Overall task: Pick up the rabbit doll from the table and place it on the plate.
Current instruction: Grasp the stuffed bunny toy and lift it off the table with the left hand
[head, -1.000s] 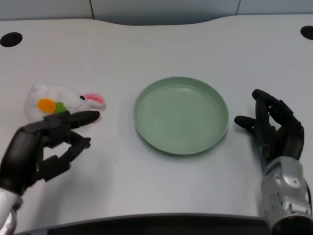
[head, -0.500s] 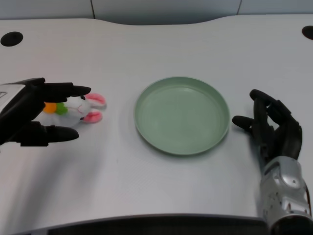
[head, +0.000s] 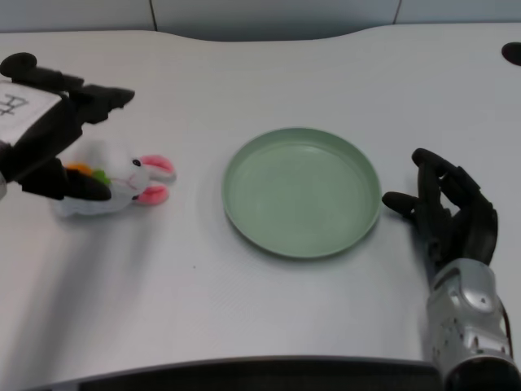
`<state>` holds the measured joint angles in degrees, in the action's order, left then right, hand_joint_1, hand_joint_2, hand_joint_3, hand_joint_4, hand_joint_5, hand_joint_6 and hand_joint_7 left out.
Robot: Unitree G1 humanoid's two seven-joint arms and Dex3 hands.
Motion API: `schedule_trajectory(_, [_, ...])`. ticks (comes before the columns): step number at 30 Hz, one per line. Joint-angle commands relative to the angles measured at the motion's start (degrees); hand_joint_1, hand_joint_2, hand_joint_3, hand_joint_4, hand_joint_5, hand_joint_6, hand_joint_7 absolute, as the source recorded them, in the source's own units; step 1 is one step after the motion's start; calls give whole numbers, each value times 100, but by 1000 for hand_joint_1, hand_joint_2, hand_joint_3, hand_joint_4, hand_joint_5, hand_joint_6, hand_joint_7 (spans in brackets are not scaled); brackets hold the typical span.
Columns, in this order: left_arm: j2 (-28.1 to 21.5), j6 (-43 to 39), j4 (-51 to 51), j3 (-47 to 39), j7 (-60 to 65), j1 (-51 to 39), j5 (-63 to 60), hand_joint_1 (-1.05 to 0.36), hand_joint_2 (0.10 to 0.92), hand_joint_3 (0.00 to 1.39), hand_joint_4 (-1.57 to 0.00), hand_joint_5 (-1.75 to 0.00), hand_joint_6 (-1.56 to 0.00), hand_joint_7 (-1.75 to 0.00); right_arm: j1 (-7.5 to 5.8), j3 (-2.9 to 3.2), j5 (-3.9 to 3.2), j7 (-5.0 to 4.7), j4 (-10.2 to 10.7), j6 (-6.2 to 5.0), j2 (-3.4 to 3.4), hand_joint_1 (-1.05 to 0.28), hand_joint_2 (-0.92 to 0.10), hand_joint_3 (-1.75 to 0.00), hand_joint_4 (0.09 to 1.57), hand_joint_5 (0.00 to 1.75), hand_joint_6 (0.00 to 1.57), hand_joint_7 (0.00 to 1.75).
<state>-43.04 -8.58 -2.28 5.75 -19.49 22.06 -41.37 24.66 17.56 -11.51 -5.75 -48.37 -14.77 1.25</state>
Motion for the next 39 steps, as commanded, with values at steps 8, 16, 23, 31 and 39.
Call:
schedule_trajectory(8, [-162, 199, -1383, 770, -705, 1199, -416, -950, 921, 88, -10, -46, -120, -1, 14, -43, 22, 14, -26, -24, -10, -312, -921, -260, 715, 998, 663, 524])
schedule_trajectory(16, [28, 20, -2909, 1401, -696, 1808, -559, -987, 921, 124, -15, -53, -76, 0, -77, -43, -10, 56, 119, -6, -33, -316, -921, -263, 688, 995, 662, 529])
schedule_trajectory(23, [460, 171, -3852, 1735, -572, 2191, -554, -985, 921, 61, -7, -55, -72, -1, -90, 26, -71, 188, 97, -7, 22, -316, -921, -248, 707, 1016, 662, 536])
schedule_trajectory(31, [915, 172, -4615, 2143, -98, 2559, -677, -979, 921, 61, -22, -63, -68, -4, -84, 56, -61, 145, 121, 53, 64, -297, -921, -274, 706, 1009, 661, 531])
schedule_trajectory(39, [1081, 148, -5076, 2524, 417, 2768, -892, -966, 921, 66, -38, -71, -97, -17, -87, 56, -42, 107, 136, 63, 62, -298, -921, -278, 718, 1003, 665, 533])
